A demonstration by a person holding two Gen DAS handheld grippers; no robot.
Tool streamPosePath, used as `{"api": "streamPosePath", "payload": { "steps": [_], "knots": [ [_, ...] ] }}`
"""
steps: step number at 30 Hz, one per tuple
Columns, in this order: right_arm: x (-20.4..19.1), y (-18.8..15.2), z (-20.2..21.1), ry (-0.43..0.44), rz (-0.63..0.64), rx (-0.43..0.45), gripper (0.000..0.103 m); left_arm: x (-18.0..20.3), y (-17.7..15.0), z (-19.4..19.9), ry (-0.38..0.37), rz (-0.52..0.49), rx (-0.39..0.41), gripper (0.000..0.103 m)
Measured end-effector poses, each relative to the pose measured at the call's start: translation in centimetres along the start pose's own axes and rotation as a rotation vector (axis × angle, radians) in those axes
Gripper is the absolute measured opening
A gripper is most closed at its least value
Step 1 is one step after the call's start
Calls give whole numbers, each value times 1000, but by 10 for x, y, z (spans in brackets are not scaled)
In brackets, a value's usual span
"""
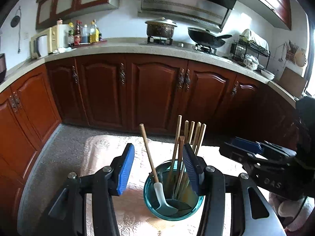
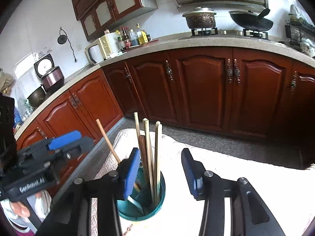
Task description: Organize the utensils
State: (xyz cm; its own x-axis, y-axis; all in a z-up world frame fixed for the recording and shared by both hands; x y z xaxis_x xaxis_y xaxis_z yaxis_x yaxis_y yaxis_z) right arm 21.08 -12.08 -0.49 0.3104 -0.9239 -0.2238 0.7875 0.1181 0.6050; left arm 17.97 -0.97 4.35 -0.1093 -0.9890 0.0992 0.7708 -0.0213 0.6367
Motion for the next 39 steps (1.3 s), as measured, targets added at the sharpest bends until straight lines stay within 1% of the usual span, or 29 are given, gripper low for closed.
{"api": "streamPosePath", "payload": {
  "steps": [5,9,13,17,25,32,36,39],
  "knots": [
    [-8,-23,12,-36,-16,15,51,-4,-18,12,32,24,18,52],
    [-15,-39,16,-61,-16,23,52,-5,-37,13,38,51,-4,53],
    [-25,-52,21,-71,-4,21,53,-7,-52,17,64,70,1,53],
    [-28,-62,21,-72,-14,7,55,-8,-64,20,99,60,6,53],
    [-26,-78,25,-96,-41,8,58,-9,-73,26,118,68,13,53],
    [-21,-81,28,-121,-49,9,60,-7,-78,30,163,59,19,53],
    [-20,-81,30,-128,-49,7,61,-6,-79,29,160,57,18,53],
    [-20,-80,32,-144,-44,11,64,-6,-80,29,161,57,16,53]
  ]
}}
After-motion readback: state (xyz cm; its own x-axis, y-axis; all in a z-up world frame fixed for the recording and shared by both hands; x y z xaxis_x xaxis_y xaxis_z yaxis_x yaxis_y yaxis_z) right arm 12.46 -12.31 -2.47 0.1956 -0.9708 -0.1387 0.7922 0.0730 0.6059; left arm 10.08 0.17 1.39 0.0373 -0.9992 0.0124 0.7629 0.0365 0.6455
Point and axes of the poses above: each gripper's, at about its wrist camera, not at the fingertips, and z roughly against the way its jaws point, x to its right, y to its top, the point moved 9 cm from there along -z, roughly the way its jaws point, and after that the axes turned 15 degrees about -x, right-handed, at the moved point
